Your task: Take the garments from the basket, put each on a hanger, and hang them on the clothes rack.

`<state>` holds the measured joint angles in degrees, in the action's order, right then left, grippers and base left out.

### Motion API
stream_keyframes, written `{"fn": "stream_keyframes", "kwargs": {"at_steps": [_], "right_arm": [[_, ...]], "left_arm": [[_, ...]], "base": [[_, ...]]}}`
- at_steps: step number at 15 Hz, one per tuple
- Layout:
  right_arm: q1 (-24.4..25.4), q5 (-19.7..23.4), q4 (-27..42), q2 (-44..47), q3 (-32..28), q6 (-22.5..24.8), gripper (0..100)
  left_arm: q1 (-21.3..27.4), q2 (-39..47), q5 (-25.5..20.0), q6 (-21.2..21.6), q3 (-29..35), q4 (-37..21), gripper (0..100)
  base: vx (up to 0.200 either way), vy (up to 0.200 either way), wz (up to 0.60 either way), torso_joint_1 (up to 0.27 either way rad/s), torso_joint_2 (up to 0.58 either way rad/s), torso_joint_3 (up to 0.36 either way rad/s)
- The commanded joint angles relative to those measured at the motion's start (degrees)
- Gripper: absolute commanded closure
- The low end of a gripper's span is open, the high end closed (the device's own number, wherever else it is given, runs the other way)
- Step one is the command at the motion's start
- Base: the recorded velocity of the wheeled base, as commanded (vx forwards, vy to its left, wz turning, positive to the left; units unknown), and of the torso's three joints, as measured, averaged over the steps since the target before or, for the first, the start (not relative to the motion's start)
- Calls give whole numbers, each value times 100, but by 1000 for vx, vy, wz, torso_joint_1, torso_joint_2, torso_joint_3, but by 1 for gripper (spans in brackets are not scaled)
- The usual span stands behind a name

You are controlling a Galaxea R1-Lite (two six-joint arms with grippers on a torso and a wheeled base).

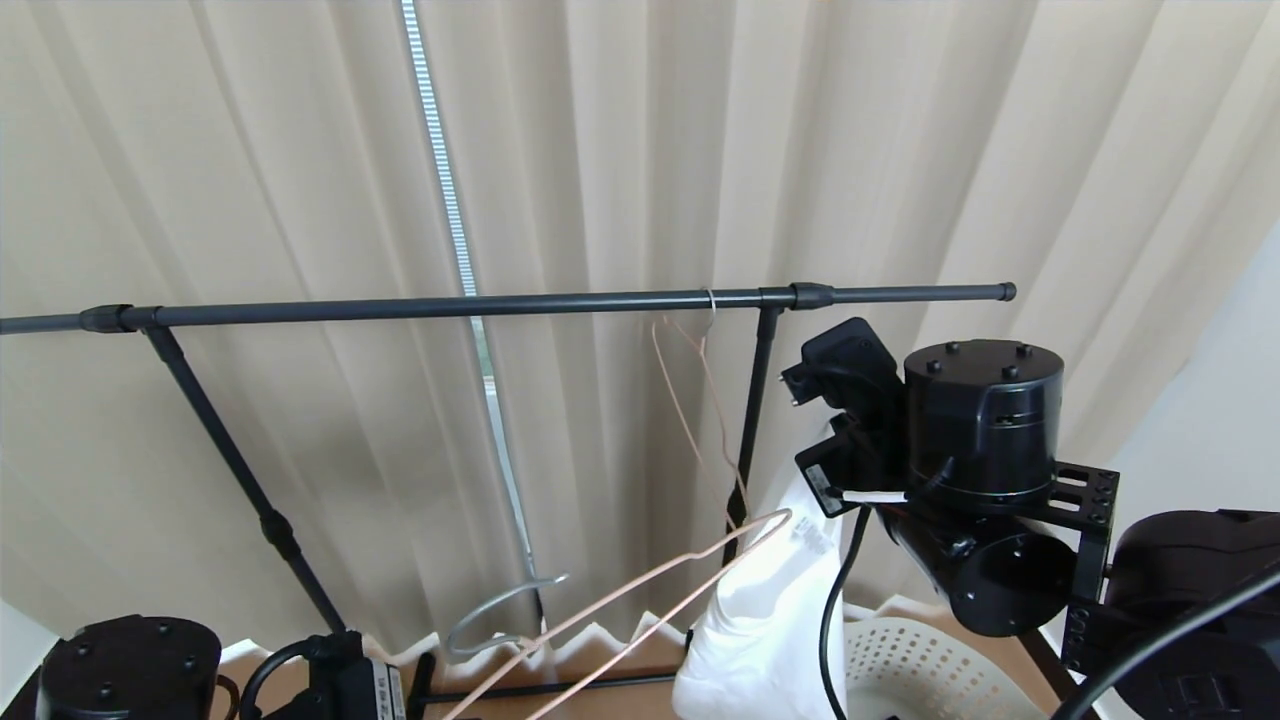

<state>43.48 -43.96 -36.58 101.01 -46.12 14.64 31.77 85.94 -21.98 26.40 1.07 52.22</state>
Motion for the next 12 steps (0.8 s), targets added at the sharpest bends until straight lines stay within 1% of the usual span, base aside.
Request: {"fn": "stream_keyframes", "kwargs": {"at_steps": [1,2,3,7,10,12], "right_arm": [[20,-7,-86,94,33,4,100],[29,-16,-182,182,50,4,100],[152,-25,-226,217,77,4,100],[363,-86,-218,208,147,4,100],[477,-95,-218,173,191,4,100],[538,-201,-226,156,226,4,100]], "left_arm": [[5,318,1,-39,51,51,100],[14,406,1,-144,51,139,100],[84,581,1,-294,51,367,100],[163,880,9,-619,-2,921,100],[181,898,27,-812,60,947,100],[181,951,45,-909,130,956,100]], "base": [[0,0,0,0,0,0],[0,0,0,0,0,0],[0,0,0,0,0,0],[0,0,0,0,0,0],[0,0,0,0,0,0],[0,0,0,0,0,0]]}}
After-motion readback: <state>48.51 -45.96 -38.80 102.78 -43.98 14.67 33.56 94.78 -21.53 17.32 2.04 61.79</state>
